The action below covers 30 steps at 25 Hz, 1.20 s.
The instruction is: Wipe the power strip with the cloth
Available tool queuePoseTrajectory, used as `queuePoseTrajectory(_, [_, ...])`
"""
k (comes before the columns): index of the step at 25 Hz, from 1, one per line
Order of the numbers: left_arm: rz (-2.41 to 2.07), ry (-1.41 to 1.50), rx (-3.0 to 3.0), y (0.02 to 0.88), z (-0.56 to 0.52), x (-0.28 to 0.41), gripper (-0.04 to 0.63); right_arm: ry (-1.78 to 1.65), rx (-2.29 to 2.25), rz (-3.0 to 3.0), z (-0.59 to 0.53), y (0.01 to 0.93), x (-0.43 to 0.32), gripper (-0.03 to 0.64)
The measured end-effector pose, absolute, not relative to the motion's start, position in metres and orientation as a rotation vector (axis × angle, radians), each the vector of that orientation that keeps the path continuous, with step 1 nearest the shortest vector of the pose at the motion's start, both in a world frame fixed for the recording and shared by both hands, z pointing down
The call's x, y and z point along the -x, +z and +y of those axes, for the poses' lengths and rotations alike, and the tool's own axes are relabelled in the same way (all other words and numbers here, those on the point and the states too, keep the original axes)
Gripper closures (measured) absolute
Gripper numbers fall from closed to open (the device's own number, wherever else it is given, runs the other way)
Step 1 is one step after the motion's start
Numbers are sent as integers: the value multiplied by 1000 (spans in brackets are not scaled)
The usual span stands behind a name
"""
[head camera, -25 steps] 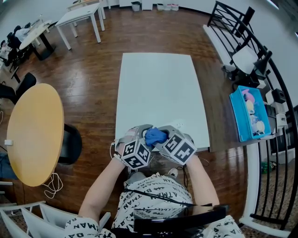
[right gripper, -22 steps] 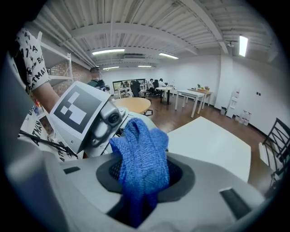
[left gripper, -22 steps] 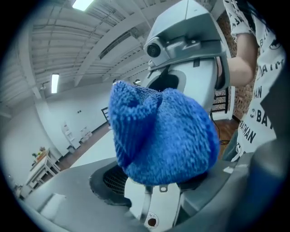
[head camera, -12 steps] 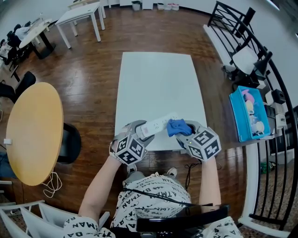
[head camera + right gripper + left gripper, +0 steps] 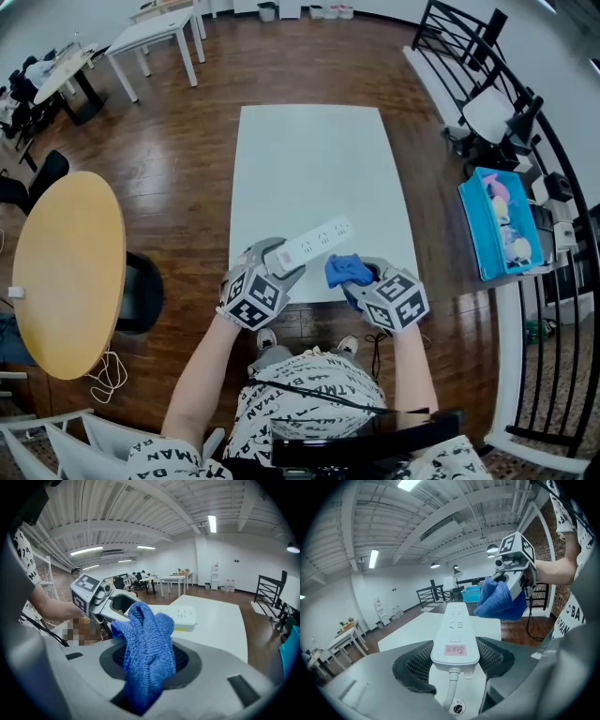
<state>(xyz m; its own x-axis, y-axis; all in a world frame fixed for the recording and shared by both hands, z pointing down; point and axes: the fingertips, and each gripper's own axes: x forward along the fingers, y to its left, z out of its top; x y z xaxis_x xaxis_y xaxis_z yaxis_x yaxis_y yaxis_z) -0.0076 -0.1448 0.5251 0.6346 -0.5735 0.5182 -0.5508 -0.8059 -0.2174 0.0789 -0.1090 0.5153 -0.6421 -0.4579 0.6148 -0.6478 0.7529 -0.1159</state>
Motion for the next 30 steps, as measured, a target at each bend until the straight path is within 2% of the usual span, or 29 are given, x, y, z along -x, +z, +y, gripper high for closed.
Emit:
queuePoseTrajectory(7, [959,-898,2806,524,-140,5,311,485,-742,-2401,-103,538,-37,475])
queuePoseTrajectory(14, [930,-891,2723,523,-130,5,312,543,-736,-2430,-105,540,-33,476])
queuePoseTrajectory(30, [840,-834,2729,510,-108,15,314,476,-927,-2300,-137,531,-124,476])
